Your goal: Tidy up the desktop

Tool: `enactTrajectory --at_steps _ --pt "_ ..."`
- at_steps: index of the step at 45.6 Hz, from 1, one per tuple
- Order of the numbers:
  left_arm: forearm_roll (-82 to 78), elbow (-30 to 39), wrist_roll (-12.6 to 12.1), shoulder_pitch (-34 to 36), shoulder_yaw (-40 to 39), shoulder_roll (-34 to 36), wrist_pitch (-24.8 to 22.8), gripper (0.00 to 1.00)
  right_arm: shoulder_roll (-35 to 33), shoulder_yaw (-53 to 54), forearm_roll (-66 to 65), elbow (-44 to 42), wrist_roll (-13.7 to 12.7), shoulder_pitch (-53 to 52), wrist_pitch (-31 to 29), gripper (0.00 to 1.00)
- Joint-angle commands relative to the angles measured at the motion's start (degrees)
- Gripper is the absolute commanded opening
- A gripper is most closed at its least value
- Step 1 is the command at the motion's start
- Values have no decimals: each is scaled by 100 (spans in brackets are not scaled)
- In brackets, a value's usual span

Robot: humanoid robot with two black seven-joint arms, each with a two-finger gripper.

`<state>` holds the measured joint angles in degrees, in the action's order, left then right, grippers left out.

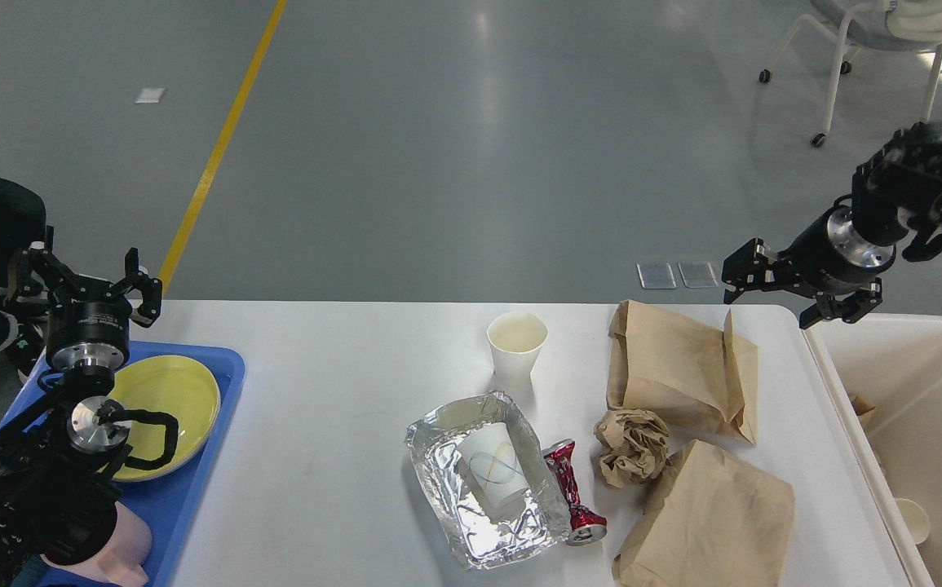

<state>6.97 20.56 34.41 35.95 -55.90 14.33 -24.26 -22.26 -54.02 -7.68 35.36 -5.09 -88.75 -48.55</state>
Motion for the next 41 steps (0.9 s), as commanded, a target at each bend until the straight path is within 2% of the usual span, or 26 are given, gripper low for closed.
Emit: enactTrajectory --at_steps 1,19,26,32,34,37,39,41 --pt "6 0 -4 0 0 0 0 97 424 14 -5 -618 8 928 390 100" --pt "-2 0 -4 0 0 0 0 97 934 -3 -58 -856 0 2001 1664 100" --pt "6 0 -4 0 0 0 0 97 1162 -21 -365 -1356 -9 2563 2296 100" --pt "-2 0 -4 0 0 0 0 97 1224 -30 -427 -1603 0 2819 2551 98" --pt "-2 0 -4 0 0 0 0 97 1224 -21 -418 -1603 -9 2854 2709 91" --pt "-2 0 -4 0 0 0 0 97 1233 -4 -409 -1559 -9 2872 2859 70" --pt "6 0 -4 0 0 0 0 97 1224 14 -401 -1524 -9 2854 2860 51" --pt "-2 0 -4 0 0 0 0 97 1224 14 -401 -1506 -9 2828 2860 25"
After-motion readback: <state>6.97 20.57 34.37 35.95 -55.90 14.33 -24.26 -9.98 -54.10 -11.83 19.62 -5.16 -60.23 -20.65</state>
